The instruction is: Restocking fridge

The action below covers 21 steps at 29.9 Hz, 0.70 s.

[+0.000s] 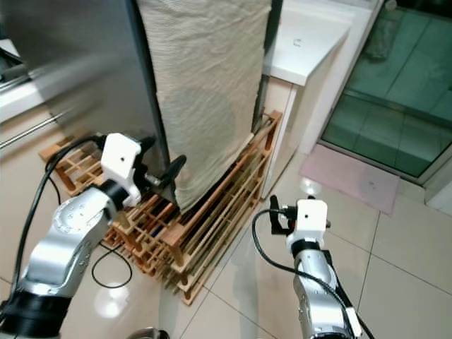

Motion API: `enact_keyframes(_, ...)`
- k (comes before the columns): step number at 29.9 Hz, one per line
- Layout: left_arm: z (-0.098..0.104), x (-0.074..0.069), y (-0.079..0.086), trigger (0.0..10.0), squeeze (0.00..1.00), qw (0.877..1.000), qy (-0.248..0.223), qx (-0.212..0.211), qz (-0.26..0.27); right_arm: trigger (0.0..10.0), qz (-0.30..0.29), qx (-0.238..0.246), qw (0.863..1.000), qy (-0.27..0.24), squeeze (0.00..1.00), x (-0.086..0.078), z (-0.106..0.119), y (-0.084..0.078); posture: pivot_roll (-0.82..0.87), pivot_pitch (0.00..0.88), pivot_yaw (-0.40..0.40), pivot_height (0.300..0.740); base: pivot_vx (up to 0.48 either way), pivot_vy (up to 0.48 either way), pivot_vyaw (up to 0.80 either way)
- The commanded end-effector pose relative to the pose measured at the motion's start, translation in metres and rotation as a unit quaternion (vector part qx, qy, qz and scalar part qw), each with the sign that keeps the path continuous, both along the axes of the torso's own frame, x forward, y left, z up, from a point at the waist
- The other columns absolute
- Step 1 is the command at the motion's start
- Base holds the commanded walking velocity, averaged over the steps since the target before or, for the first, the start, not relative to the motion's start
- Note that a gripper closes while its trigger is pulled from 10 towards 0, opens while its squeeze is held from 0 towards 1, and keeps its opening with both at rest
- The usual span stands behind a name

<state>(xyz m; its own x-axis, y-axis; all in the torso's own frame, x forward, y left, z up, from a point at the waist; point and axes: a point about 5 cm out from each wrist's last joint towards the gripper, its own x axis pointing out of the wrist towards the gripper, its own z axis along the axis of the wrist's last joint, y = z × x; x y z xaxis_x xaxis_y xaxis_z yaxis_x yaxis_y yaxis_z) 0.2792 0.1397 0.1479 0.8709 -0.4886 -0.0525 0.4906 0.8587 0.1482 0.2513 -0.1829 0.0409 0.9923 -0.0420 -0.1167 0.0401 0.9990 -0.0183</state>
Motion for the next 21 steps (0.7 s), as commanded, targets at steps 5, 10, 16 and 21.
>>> enact_keyframes(5, -0.003, -0.008, 0.009, 10.0, 0.0, 1.0, 0.009, 0.009, 0.007, 10.0, 0.003, -0.006, 1.0, -0.001, 0.0, -0.001, -0.001, 0.0, 0.01, 0.039, 0.002, 0.74, 0.0, 0.0, 0.0)
enact_keyframes(10, 0.0, -0.008, 0.008, 10.0, 0.0, 1.0, 0.005, 0.007, 0.009, 10.0, 0.008, -0.007, 1.0, 0.001, 0.0, 0.0, -0.002, 0.002, 0.02, 0.028, -0.002, 0.74, 0.0, 0.0, 0.0)
enact_keyframes(16, 0.008, -0.007, 0.001, 10.0, 0.0, 1.0, 0.003, -0.017, -0.008, 10.0, 0.008, -0.011, 1.0, -0.003, 0.0, 0.002, 0.0, 0.0, 0.01, 0.02, -0.001, 0.74, 0.0, 0.0, 0.0)
enact_keyframes(21, 0.01, -0.011, -0.004, 10.0, 0.0, 0.999, 0.007, -0.026, -0.026, 10.0, 0.008, -0.014, 1.0, -0.002, 0.0, 0.002, -0.001, -0.001, 0.01, 0.011, -0.002, 0.74, 0.0, 0.0, 0.0)
